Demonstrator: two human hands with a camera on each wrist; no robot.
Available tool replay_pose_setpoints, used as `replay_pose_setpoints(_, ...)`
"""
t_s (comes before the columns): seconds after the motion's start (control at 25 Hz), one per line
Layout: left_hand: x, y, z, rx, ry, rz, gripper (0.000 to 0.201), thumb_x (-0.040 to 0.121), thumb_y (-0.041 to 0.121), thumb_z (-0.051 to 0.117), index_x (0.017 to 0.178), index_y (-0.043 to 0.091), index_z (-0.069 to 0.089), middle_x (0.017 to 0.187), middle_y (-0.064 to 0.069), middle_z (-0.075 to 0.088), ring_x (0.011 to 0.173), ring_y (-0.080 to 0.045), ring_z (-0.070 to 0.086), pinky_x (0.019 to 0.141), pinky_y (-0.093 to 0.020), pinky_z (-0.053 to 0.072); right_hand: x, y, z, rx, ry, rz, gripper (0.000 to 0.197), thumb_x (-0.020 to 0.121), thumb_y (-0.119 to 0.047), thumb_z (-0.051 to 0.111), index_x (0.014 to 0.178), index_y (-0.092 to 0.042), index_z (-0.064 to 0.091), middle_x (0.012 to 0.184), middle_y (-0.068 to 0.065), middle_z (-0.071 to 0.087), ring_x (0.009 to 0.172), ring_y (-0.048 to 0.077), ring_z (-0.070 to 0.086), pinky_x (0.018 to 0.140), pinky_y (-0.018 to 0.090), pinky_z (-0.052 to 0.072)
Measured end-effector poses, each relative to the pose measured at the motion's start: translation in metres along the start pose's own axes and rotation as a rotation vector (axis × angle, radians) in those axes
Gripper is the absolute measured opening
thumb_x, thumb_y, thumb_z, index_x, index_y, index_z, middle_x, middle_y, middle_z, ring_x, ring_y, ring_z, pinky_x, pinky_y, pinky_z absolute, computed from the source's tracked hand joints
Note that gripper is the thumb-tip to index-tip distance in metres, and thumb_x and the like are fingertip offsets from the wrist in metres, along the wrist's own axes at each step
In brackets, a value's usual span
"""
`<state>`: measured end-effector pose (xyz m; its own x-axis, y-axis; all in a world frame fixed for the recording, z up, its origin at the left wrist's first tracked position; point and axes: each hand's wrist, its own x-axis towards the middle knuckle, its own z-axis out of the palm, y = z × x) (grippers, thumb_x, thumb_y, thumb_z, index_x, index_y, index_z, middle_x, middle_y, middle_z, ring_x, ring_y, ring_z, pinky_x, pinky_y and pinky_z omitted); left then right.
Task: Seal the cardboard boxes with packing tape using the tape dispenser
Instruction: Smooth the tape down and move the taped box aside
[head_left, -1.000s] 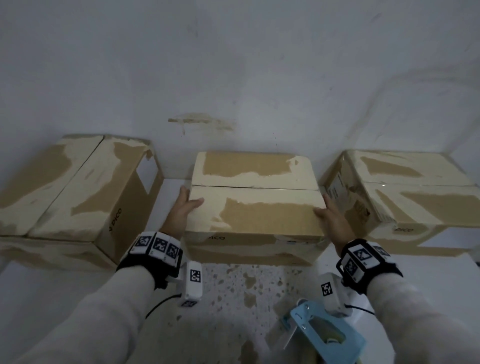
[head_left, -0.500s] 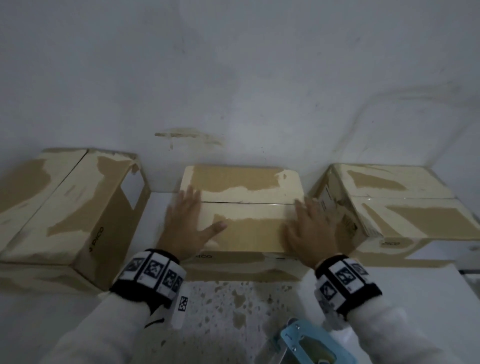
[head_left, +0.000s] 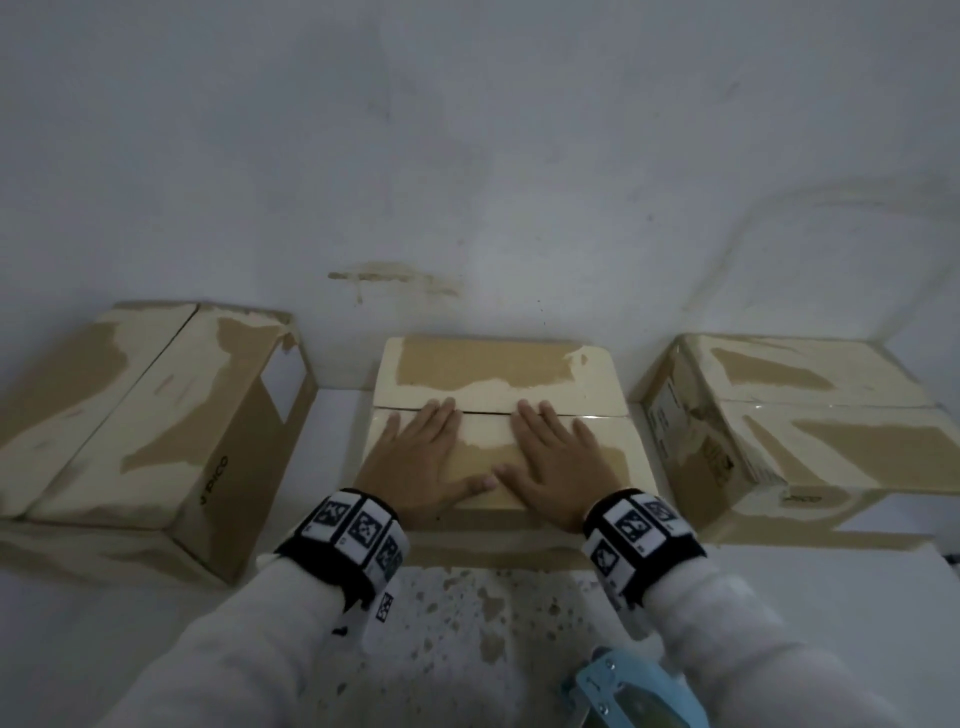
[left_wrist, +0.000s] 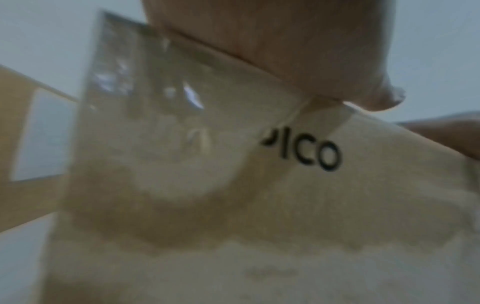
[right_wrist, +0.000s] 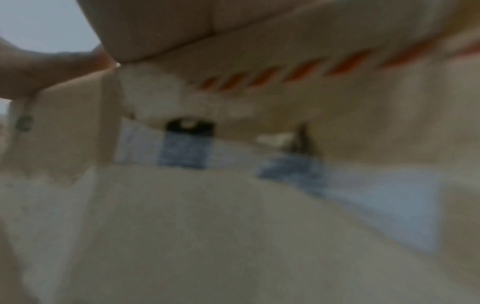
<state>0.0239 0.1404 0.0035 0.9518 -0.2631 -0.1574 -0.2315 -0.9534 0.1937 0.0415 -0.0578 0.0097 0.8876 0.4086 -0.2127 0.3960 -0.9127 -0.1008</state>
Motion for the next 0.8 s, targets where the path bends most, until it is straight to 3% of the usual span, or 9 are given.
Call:
replay_pose_setpoints(0.16, -0.012, -0.029, 0.002, -0.123, 0.072, -0.156, 0.132, 0.043, 0.095, -0.016, 0.151, 0.021, 0.001, 0.159, 0.003, -0.011, 0.147, -0.015, -0.009, 0.118, -0.045, 0.002, -0.020, 0.039, -0.001, 0.110, 0.051, 0.203, 0.083, 0.087, -0.068, 0.016, 0.150, -0.017, 0.000, 0.159, 0.001, -0.009, 0.147, 0.018, -0.009, 0.118, 0.043, 0.000)
replay_pose_setpoints(0.28, -0.013, -0.031, 0.003, -0.229, 0.079, -0.157, 0.136, 0.041, 0.098, -0.011, 0.152, 0.020, 0.003, 0.160, 0.002, -0.010, 0.147, -0.016, -0.011, 0.119, -0.040, 0.003, -0.020, 0.046, 0.000, 0.182, 0.074, 0.245, 0.086, 0.084, -0.071, 0.018, 0.150, -0.019, 0.002, 0.160, 0.000, -0.008, 0.147, 0.018, -0.007, 0.118, 0.046, 0.005)
replay_pose_setpoints(0.4, -0.015, -0.028, -0.002, -0.099, 0.051, -0.155, 0.138, 0.039, 0.101, -0.001, 0.151, 0.022, -0.003, 0.159, 0.002, -0.016, 0.146, -0.018, -0.017, 0.114, -0.049, -0.012, -0.024, 0.042, -0.002, 0.196, 0.126, 0.175, 0.098, 0.074, -0.082, 0.026, 0.150, -0.024, 0.005, 0.160, 0.000, -0.004, 0.147, 0.018, -0.006, 0.117, 0.049, -0.003)
replay_pose_setpoints(0.48, -0.018, -0.024, -0.004, 0.032, 0.005, -0.127, 0.141, 0.035, 0.102, 0.013, 0.150, 0.023, -0.010, 0.157, -0.001, -0.022, 0.144, -0.020, -0.024, 0.108, -0.055, -0.022, -0.033, 0.037, -0.003, 0.098, 0.132, 0.058, 0.115, 0.058, -0.093, 0.028, 0.149, -0.027, 0.004, 0.160, -0.001, -0.002, 0.147, 0.019, -0.006, 0.113, 0.046, -0.012)
replay_pose_setpoints(0.6, -0.018, -0.015, -0.003, 0.084, -0.061, -0.007, 0.141, 0.037, 0.099, 0.031, 0.149, 0.026, -0.013, 0.156, -0.004, -0.025, 0.143, -0.023, -0.025, 0.111, -0.054, -0.017, -0.037, 0.032, 0.000, -0.004, 0.047, -0.083, 0.129, 0.042, -0.097, 0.012, 0.149, -0.027, -0.003, 0.160, 0.005, -0.009, 0.147, 0.022, -0.010, 0.116, 0.042, -0.008)
replay_pose_setpoints(0.72, -0.010, -0.002, 0.001, 0.089, -0.090, -0.044, 0.133, 0.048, 0.091, 0.048, 0.149, 0.029, -0.013, 0.156, -0.001, -0.025, 0.144, -0.023, -0.022, 0.112, -0.059, -0.008, -0.038, 0.047, 0.005, -0.055, 0.019, -0.076, 0.130, 0.038, -0.095, -0.006, 0.149, -0.027, -0.005, 0.159, 0.007, -0.011, 0.147, 0.025, -0.009, 0.118, 0.042, 0.000)
replay_pose_setpoints(0.8, 0.000, 0.011, 0.002, 0.085, -0.094, -0.056, 0.129, 0.053, 0.089, 0.051, 0.149, 0.030, -0.012, 0.156, 0.000, -0.026, 0.145, -0.022, -0.022, 0.111, -0.062, -0.006, -0.041, 0.060, 0.001, -0.065, -0.001, -0.036, 0.125, 0.043, -0.093, 0.003, 0.149, -0.028, -0.006, 0.159, 0.006, -0.012, 0.147, 0.025, -0.010, 0.118, 0.041, 0.000)
